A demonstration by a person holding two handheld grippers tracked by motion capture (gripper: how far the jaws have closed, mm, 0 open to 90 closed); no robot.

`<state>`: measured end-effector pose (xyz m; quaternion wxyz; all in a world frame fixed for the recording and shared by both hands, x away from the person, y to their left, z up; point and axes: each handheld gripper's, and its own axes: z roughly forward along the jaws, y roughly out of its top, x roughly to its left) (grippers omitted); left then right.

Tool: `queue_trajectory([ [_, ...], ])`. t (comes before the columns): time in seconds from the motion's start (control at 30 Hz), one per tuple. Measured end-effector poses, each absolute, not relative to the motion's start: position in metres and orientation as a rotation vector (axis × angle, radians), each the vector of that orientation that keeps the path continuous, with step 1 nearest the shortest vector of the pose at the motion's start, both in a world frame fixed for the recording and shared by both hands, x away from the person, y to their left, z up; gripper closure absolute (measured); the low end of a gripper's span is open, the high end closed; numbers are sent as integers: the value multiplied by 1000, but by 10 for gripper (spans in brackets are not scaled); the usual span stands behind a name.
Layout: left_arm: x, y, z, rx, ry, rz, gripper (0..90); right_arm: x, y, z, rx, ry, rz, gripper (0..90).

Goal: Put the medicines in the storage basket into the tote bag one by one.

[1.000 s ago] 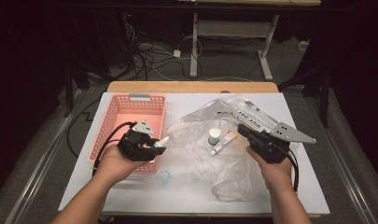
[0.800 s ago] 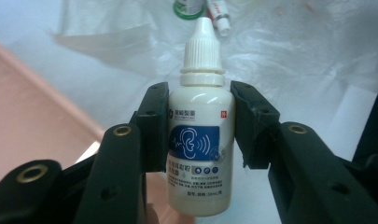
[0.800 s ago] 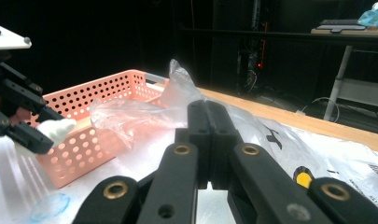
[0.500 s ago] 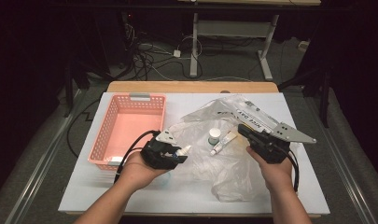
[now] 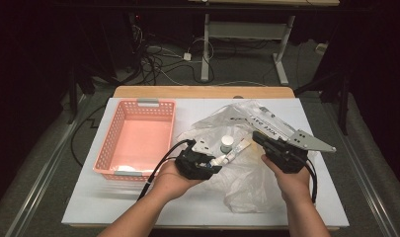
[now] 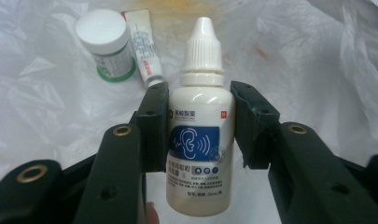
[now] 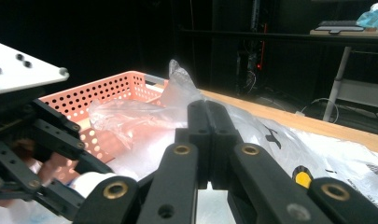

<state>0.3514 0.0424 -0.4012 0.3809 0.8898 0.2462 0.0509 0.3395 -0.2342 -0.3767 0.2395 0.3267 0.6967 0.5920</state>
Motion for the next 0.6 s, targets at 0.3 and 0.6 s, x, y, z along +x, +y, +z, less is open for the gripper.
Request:
queue_trajectory([
  [0.3,370,6,-413,2246,614,142,586,339,-235,-377,889,1904,1619,900],
  [0.6,392,-30,-437,2231,648,179,585,339,-238,-376,896,1897,1627,900],
])
